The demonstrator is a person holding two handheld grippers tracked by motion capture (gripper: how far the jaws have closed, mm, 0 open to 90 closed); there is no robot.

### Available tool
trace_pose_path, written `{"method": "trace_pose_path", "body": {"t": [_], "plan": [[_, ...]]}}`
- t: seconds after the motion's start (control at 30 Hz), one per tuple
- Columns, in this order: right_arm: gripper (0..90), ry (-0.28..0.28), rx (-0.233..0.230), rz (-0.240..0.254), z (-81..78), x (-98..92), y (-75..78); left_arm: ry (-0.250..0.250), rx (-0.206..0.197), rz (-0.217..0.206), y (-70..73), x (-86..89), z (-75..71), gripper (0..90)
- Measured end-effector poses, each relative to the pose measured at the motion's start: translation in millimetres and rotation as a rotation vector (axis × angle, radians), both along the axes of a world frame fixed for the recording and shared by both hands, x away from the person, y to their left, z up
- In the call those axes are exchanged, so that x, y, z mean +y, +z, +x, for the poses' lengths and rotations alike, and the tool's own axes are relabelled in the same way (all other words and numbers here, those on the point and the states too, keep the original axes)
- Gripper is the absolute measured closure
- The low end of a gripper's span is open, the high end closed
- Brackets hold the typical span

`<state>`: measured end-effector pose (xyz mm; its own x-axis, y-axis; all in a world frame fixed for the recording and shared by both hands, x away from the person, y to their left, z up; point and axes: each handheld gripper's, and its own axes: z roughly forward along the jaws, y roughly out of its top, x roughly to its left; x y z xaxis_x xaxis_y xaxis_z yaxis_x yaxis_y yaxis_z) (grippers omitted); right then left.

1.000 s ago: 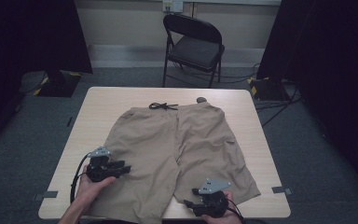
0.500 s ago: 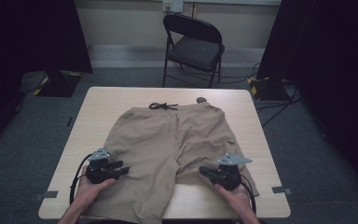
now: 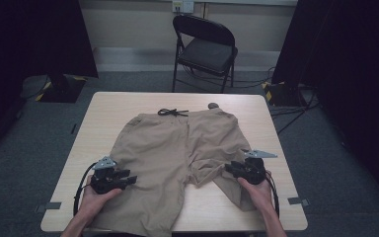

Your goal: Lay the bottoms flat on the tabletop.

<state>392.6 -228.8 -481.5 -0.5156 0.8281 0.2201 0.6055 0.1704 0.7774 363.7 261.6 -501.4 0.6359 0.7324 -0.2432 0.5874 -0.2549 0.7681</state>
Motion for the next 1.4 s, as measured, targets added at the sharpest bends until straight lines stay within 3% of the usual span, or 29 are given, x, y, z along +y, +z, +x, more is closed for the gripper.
{"method": "trace_pose_path", "body": {"t": [0.1,0.17,0.2,0.3,0.4,0.43,0.53,0.6,0.73,0.77,0.87,0.9,0.93,0.97,1.03,1.2,1.4], "plan": [[67.0,0.019,-0.07,0.024,-15.3,0.9,13.8,0.001,-0.002,0.003,0.1,-0.3,-0.2,52.2],[73.3,0.045,-0.087,0.033,-25.1,4.4,19.5,0.002,-0.002,0.004,0.1,-0.4,-0.2,52.1],[74.8,0.069,-0.083,0.037,-28.4,6.6,20.1,0.002,-0.002,0.003,0.1,-0.4,-0.2,52.1],[71.4,0.09,-0.047,-0.028,-30.1,12.9,12.7,0.004,-0.001,0.001,0.0,-0.4,-0.3,52.0],[64.1,0.083,-0.022,-0.058,-25.8,13.7,1.7,0.001,0.001,-0.003,-0.2,-0.1,0.0,52.0],[56.8,0.063,0.002,-0.087,-21.6,14.5,-6.6,0.001,0.002,-0.006,-0.2,0.1,0.1,52.0],[56.2,0.053,-0.005,-0.127,-18.8,17.9,-9.1,0.003,0.006,-0.005,0.0,0.7,0.3,52.0],[63.3,0.041,-0.015,-0.156,-18.0,19.5,-11.2,0.004,0.006,-0.005,0.0,0.7,0.2,52.0],[85.7,0.006,-0.012,-0.152,-16.2,14.3,-11.4,0.005,-0.001,0.0,-0.1,-0.5,-0.3,51.9],[86.8,0.009,-0.003,-0.151,-17.3,14.0,-10.2,0.006,0.0,-0.001,0.0,-0.5,-0.4,51.9],[87.5,0.045,-0.005,-0.102,-26.6,14.5,-3.3,0.003,0.003,-0.008,-0.3,0.2,0.1,51.8],[87.5,0.056,-0.004,-0.056,-31.4,14.2,0.3,0.004,0.006,-0.011,-0.3,0.2,0.2,51.8],[87.5,0.056,-0.004,-0.056,-31.4,14.2,0.3,0.004,0.006,-0.011,-0.3,0.2,0.2,51.8],[87.5,0.091,0.003,-0.007,-43.0,15.8,9.0,0.007,0.006,-0.01,-0.2,0.3,0.2,51.8],[87.5,0.133,0.007,0.02,-53.8,18.4,15.4,0.007,0.005,-0.009,-0.3,-0.1,0.1,51.8],[87.5,0.218,0.006,0.073,-84.2,26.8,28.3,0.007,0.003,-0.009,-0.3,-0.6,-0.1,51.4],[87.4,0.321,0.024,0.095,-112.4,45.6,32.5,0.006,0.006,-0.009,-0.2,0.1,0.2,51.4]]}}
